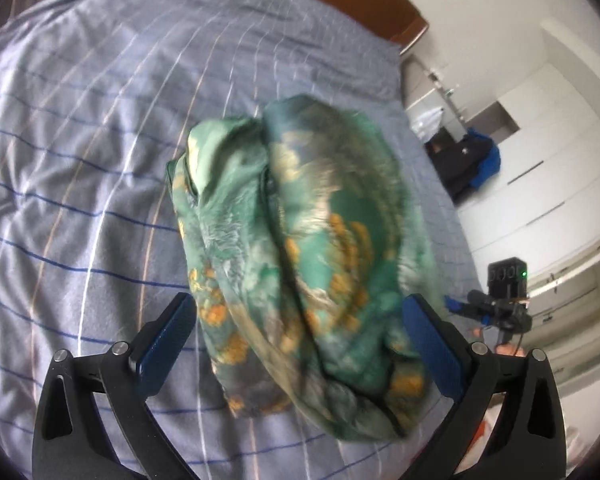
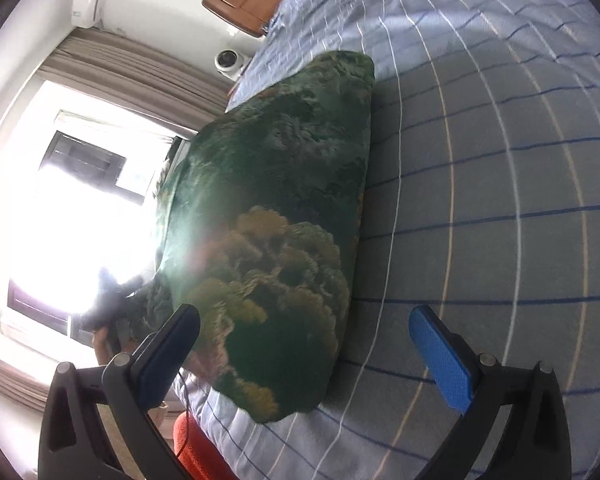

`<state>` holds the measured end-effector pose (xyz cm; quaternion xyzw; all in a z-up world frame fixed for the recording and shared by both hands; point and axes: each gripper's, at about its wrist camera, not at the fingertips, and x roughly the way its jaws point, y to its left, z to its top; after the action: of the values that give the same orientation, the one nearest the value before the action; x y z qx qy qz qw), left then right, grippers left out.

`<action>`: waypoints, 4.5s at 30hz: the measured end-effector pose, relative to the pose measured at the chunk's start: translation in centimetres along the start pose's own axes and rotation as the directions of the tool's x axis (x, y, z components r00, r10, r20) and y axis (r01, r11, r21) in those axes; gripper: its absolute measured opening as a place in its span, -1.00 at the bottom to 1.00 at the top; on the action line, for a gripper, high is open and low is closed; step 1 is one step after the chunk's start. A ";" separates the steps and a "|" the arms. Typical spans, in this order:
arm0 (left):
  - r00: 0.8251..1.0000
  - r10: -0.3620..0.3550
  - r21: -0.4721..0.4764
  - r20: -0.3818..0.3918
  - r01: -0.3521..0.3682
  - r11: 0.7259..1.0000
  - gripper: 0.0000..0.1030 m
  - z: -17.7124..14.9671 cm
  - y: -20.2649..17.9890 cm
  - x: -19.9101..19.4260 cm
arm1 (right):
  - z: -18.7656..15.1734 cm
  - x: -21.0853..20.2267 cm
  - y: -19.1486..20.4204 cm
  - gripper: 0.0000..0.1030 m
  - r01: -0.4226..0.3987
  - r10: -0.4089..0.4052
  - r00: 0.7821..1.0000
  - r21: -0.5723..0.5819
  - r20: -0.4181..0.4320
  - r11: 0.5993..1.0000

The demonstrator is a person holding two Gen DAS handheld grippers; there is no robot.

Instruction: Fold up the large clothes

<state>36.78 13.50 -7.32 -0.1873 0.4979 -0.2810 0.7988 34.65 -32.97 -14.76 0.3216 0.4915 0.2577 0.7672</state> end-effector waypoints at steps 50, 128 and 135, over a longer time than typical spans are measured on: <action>0.983 -0.129 -0.255 -0.130 0.092 0.962 1.00 0.5 7.2 11.6 | 0.8 9.1 -2.1 1.00 -0.186 0.203 0.975 0.181 -0.084 0.966; 0.701 0.547 0.144 0.456 -0.665 0.733 1.00 -22.4 -22.0 -4.8 | -24.5 -13.4 17.9 1.00 0.533 -0.367 0.823 -0.369 0.434 0.761; 0.714 0.565 0.130 0.413 -0.660 0.740 1.00 -23.1 -20.9 -4.4 | -24.6 -12.5 17.5 1.00 0.595 -0.438 0.785 -0.336 0.439 0.730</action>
<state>8.94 -0.30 -2.26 0.0533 0.3400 -0.0247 0.9386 5.82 -24.36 -1.94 0.0180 0.3514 0.0811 0.9325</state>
